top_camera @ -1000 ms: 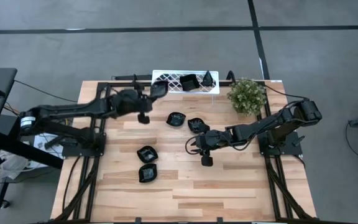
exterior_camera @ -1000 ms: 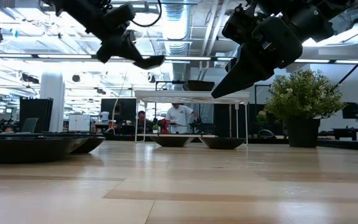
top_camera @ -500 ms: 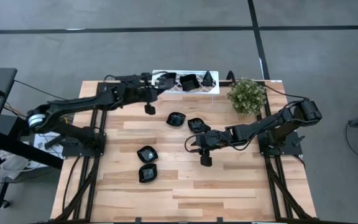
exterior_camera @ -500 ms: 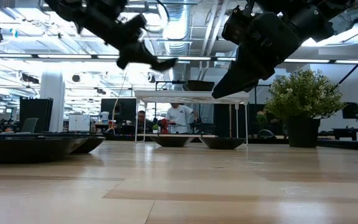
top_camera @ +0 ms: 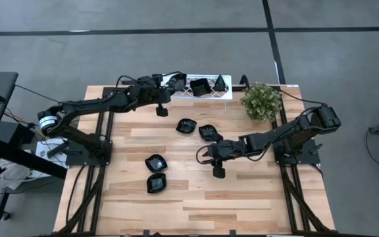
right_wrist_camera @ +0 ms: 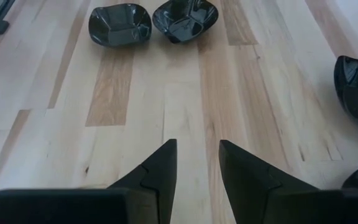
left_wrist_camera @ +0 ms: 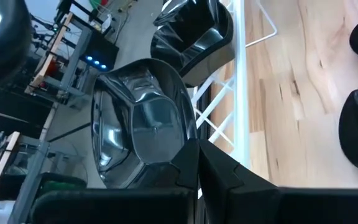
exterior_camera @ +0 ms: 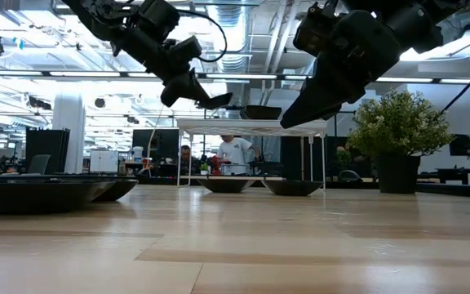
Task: Pick & Place Mini shaped plates
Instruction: Put the leaf-shaped plate on the shelf
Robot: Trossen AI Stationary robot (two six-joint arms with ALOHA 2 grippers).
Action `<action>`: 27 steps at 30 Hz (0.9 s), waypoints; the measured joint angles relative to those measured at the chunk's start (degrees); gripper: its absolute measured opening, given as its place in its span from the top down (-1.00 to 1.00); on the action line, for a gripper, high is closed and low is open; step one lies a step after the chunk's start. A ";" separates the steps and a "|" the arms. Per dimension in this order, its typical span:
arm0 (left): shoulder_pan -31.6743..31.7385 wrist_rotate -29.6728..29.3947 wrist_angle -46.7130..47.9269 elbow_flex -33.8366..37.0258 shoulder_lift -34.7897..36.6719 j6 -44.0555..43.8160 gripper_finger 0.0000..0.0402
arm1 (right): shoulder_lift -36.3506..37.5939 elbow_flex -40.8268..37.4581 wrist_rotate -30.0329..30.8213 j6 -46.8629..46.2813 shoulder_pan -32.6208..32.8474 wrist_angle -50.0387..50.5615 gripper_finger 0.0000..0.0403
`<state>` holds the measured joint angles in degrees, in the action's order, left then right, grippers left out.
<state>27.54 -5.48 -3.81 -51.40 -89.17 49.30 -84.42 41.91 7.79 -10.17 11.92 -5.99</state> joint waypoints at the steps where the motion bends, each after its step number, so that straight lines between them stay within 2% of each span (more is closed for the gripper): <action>1: -0.03 0.05 -0.01 0.00 0.00 -0.21 0.97 | 0.00 0.00 0.01 0.00 0.00 -0.01 0.43; 21: 0.93 0.12 -0.78 0.02 -0.98 -2.96 0.96 | 0.00 0.00 0.01 0.09 0.07 0.18 0.43; 27: 2.08 2.81 -0.40 0.13 -0.98 -5.01 0.82 | 0.00 0.00 0.01 0.07 0.07 0.20 0.43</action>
<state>29.62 -2.67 -4.20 -51.27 -90.15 44.29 -84.42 41.91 7.79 -10.11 11.99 -5.78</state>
